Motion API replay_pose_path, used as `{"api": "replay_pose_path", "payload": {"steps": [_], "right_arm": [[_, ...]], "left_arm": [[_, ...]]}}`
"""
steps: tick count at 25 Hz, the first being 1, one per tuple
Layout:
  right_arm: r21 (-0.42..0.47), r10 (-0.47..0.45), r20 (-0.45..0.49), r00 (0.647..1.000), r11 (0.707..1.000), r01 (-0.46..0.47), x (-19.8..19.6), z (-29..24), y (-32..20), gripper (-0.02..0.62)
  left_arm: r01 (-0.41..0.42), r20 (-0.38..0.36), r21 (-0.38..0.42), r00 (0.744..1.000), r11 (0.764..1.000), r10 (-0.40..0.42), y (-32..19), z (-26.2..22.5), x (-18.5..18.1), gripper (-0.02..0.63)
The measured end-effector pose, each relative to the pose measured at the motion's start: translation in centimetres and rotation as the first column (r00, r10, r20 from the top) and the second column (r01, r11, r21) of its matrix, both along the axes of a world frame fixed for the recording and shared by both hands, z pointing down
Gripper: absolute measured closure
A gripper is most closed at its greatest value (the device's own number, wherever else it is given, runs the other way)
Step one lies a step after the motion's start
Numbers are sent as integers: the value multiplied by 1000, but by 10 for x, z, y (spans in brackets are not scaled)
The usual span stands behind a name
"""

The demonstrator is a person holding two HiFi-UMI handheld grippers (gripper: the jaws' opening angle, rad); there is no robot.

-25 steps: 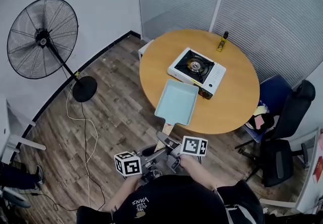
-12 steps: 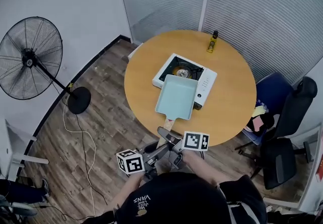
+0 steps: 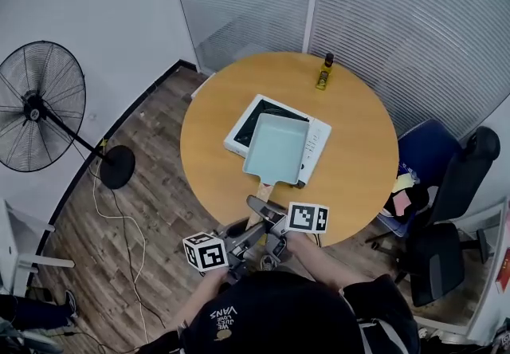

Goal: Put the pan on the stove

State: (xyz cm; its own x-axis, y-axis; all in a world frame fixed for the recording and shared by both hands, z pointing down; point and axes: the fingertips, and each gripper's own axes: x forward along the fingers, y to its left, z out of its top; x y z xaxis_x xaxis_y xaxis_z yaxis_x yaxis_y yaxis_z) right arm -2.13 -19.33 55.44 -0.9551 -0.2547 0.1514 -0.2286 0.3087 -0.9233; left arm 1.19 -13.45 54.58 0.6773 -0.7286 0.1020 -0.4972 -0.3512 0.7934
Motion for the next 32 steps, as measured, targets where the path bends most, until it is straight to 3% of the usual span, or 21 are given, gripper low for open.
{"api": "replay_pose_path", "payload": {"steps": [5, 19, 32], "right_arm": [[6, 14, -22, 1000, 1000, -14, -4, 7, -25, 440], [-23, 167, -22, 986, 986, -168, -51, 21, -98, 440], [-49, 254, -12, 967, 966, -254, -69, 43, -150, 440]], "left_arm": [[-21, -7, -6, 1000, 1000, 21, -26, 6, -6, 437], [-167, 0, -28, 986, 985, 167, -95, 19, -60, 437], [-226, -2, -45, 974, 973, 226, -144, 39, -85, 437]]}}
